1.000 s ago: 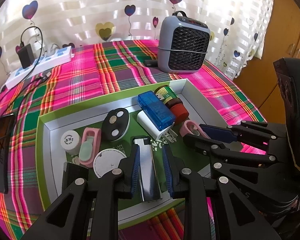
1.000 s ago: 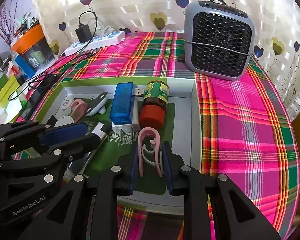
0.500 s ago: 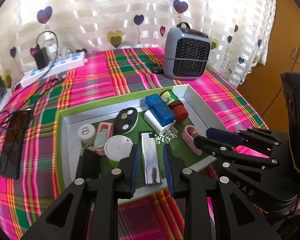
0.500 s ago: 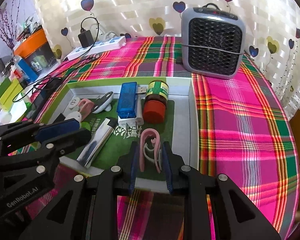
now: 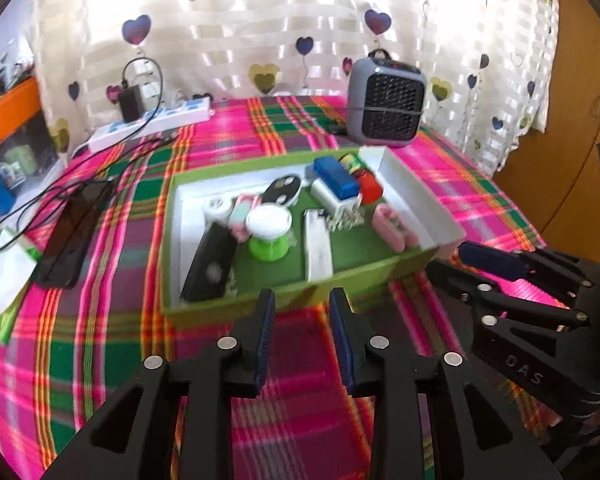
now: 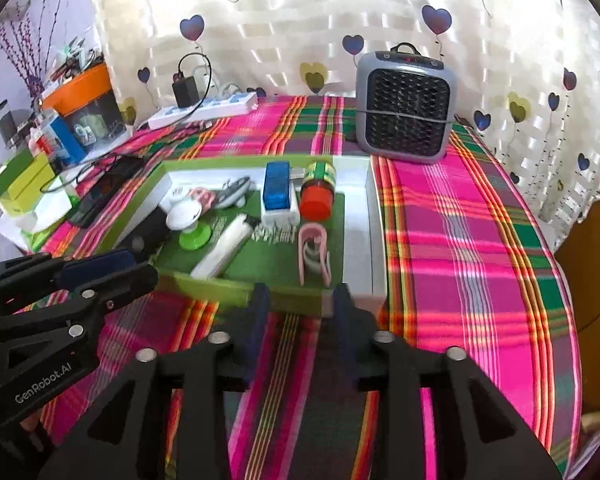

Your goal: Organize rigid objects

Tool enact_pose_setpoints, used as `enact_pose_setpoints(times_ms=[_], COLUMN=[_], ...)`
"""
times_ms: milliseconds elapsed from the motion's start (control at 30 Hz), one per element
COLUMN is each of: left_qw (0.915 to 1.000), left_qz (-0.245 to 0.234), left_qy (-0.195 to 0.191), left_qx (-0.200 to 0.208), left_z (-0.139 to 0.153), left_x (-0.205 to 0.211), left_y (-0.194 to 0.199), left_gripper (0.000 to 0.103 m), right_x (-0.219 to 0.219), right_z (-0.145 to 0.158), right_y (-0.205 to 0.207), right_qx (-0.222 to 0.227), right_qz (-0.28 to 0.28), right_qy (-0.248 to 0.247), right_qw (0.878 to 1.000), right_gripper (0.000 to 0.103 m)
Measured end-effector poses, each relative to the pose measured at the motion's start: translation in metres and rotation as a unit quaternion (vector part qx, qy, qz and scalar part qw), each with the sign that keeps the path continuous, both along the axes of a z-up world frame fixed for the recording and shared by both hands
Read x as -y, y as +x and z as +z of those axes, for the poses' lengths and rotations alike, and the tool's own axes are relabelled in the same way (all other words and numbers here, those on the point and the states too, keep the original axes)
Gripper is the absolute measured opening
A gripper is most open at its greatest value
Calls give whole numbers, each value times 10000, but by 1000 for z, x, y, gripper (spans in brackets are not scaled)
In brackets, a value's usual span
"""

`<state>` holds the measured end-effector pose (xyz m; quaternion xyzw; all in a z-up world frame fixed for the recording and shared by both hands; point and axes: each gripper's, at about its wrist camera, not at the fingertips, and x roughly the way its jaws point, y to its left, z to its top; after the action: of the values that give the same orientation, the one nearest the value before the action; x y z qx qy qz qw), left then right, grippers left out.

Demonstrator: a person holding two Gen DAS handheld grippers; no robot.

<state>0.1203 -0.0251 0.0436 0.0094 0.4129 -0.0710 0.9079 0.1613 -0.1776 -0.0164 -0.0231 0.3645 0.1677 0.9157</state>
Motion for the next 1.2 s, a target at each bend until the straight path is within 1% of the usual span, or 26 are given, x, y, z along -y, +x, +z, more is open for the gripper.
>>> enact_pose_setpoints(times_ms=[100, 200, 300, 533, 600, 633, 667, 800, 867, 1033, 1200], left_qw=[9999, 9997, 9995, 9989, 9985, 9984, 9985, 9986, 9988, 9985, 9986], left_qz=[60, 88, 147, 302, 310, 322, 323, 331, 321, 321, 322], left_qy=[-31, 27, 54, 48, 48, 58, 77, 80, 51, 270, 244], left_qx=[-138, -244, -283, -365, -441, -457, -433, -404, -379, -350, -349], left_z=[-9, -19, -24, -31, -34, -35, -35, -36, -36, -37, -37], left_x=[-2, -2, -2, -2, 0, 0, 1, 3, 3, 10, 11], left_y=[-9, -16, -21, -27, -28, -28, -29, -30, -30, -31, -31], left_gripper=[28, 28, 28, 28, 28, 28, 28, 31, 35, 37, 37], right_x=[-3, -5, -5, 0, 0, 1, 1, 2, 2, 2, 2], right_z=[-6, -17, -26, -35, -36, -36, -36, -38, -38, -38, -38], right_y=[-10, -16, -22, -29, -32, -34, -35, -39, -41, -42, -43], right_qx=[-18, -173, -262, -378, -352, -355, -354, -320, -307, -265, -265], right_qz=[0, 17, -14, -160, -203, -225, -227, -286, -334, -379, -376], right_qy=[-96, -143, -194, -242, -279, -298, -295, -342, -361, -359, -357], right_qw=[10000, 9997, 9995, 9989, 9988, 9987, 9987, 9985, 9983, 9983, 9983], right_gripper=[36, 36, 36, 36, 39, 44, 48, 48, 48, 49, 49])
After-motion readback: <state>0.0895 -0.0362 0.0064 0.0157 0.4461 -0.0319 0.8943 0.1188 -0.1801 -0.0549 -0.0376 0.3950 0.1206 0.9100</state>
